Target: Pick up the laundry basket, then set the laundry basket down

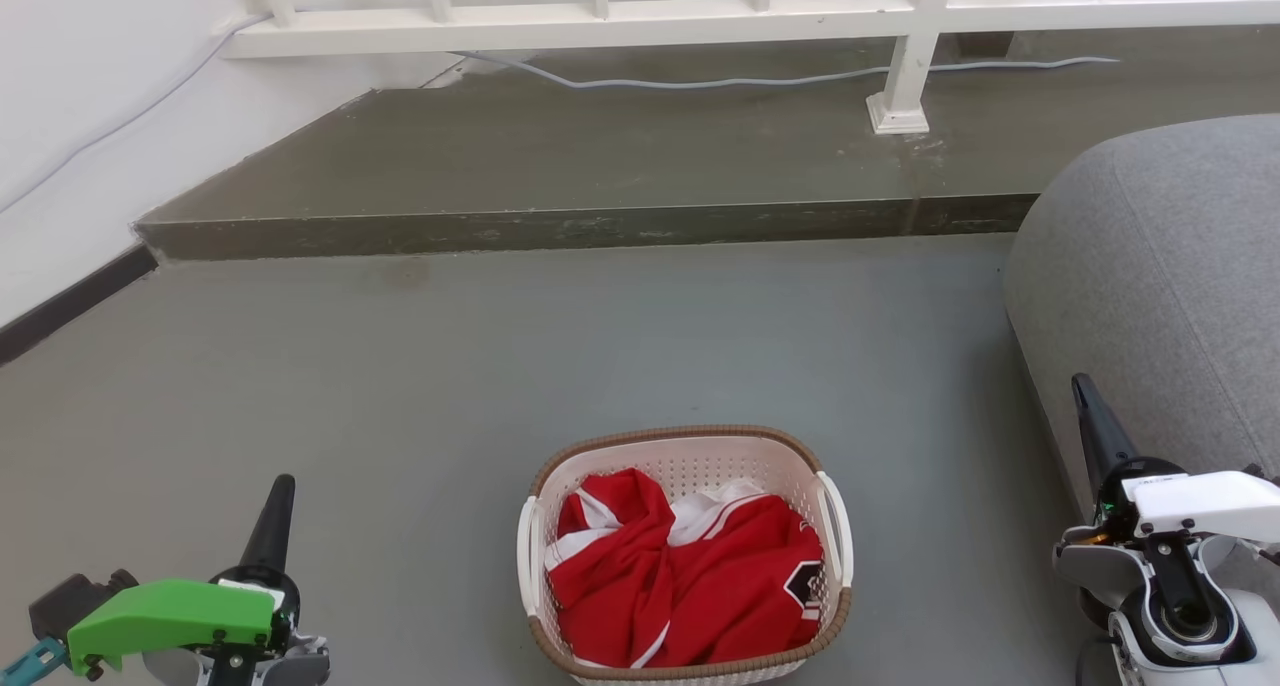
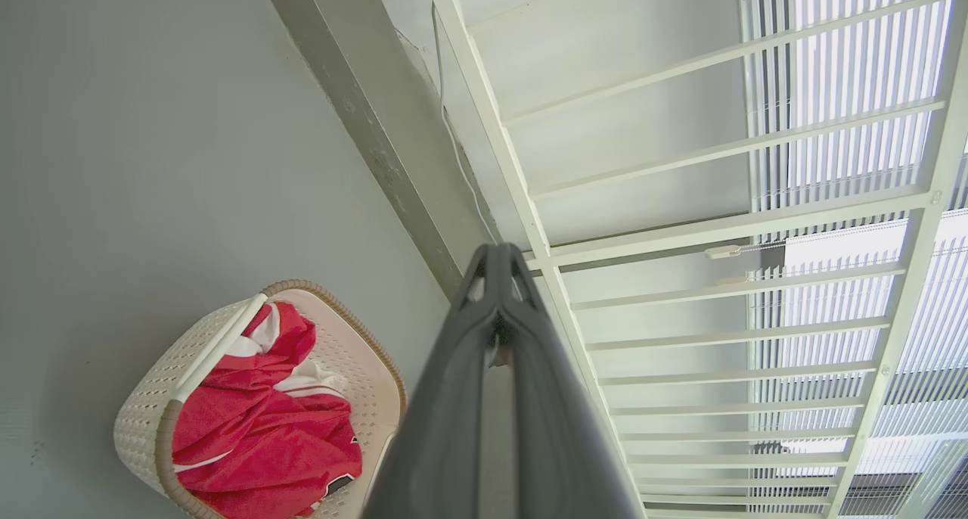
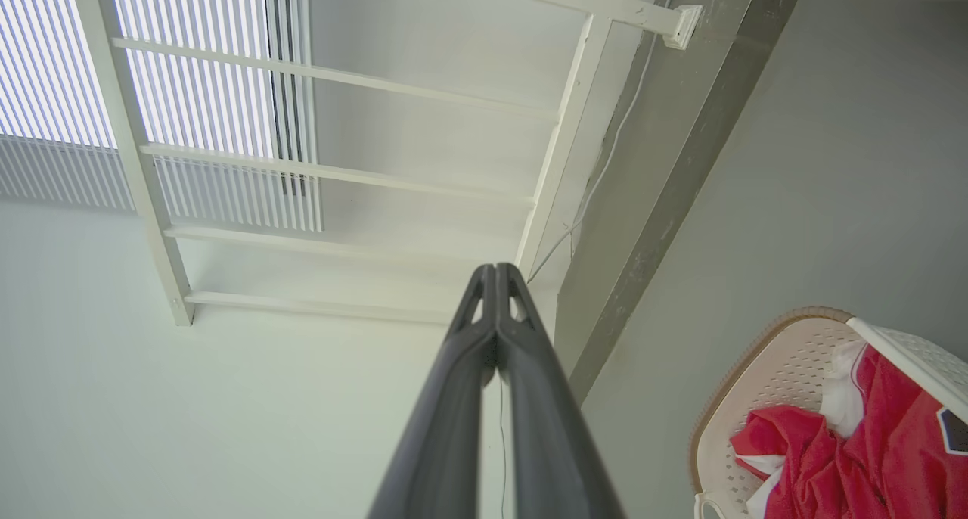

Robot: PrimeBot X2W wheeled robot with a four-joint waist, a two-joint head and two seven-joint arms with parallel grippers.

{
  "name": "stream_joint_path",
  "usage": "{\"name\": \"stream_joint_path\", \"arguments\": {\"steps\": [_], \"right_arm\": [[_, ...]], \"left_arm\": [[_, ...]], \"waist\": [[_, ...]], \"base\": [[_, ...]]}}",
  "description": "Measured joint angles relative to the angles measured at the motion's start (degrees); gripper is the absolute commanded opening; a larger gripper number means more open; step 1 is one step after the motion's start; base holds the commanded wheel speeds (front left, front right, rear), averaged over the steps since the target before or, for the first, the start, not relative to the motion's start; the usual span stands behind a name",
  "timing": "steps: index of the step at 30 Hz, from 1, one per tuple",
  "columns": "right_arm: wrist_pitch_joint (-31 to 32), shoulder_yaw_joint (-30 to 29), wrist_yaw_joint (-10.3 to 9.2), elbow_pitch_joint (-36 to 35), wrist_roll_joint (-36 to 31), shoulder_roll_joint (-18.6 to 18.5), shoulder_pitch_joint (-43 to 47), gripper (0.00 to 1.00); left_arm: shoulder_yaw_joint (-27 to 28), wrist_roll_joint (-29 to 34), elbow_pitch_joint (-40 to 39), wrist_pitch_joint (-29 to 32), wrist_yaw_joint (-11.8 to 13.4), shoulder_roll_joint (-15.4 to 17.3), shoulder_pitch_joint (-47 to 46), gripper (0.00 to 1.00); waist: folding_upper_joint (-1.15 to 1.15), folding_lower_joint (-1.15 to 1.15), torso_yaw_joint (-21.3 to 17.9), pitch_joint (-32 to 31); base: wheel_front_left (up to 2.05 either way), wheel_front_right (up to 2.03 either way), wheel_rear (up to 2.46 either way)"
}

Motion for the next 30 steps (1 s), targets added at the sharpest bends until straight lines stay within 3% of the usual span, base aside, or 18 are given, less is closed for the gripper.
{"name": "stream_joint_path", "arguments": {"steps": [18, 30], "right_arm": [[3.0, -3.9, 2.40, 1.1, 11.5, 1.2, -0.8, 0.00], [3.2, -4.1, 2.40, 1.3, 11.7, 1.5, -0.8, 0.00]], "left_arm": [[2.8, -12.6, 2.0, 2.2, -2.3, -0.3, -1.5, 0.00], [3.1, -12.8, 2.3, 2.2, -2.6, -0.3, -2.0, 0.00]], "waist": [[0.00, 0.00, 0.4, -0.7], [0.00, 0.00, 0.4, -0.7]], "base": [[0.00, 0.00, 0.00], [0.00, 0.00, 0.00]]}}
